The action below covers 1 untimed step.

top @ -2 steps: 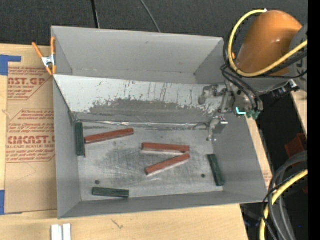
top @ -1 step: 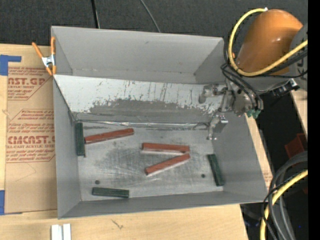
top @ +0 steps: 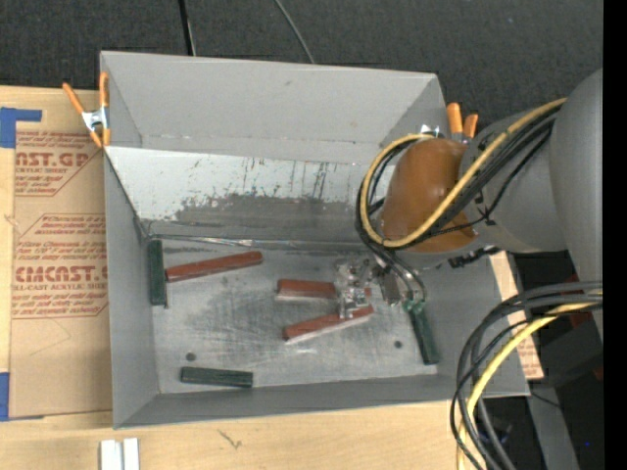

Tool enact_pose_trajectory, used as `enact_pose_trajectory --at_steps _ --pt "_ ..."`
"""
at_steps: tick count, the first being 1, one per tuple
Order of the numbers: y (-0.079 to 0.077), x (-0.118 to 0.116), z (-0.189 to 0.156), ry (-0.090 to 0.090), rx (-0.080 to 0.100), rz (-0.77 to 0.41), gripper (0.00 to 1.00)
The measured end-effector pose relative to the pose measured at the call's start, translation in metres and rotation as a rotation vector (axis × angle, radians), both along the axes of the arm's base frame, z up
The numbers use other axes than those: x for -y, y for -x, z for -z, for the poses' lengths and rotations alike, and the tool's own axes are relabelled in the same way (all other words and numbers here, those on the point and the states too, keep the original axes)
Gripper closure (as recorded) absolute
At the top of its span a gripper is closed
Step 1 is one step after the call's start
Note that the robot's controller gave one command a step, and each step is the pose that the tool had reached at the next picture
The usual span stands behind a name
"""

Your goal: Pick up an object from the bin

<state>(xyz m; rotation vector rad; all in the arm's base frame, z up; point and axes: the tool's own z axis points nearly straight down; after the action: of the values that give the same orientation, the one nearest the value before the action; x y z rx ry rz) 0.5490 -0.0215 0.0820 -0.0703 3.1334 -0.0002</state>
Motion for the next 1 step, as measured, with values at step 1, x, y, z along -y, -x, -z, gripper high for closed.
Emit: enact_pose_trajectory --at_steps 1 --pt "0.0011 -0.0028 0.0086 0.000 0.002 -0.003 0.00"
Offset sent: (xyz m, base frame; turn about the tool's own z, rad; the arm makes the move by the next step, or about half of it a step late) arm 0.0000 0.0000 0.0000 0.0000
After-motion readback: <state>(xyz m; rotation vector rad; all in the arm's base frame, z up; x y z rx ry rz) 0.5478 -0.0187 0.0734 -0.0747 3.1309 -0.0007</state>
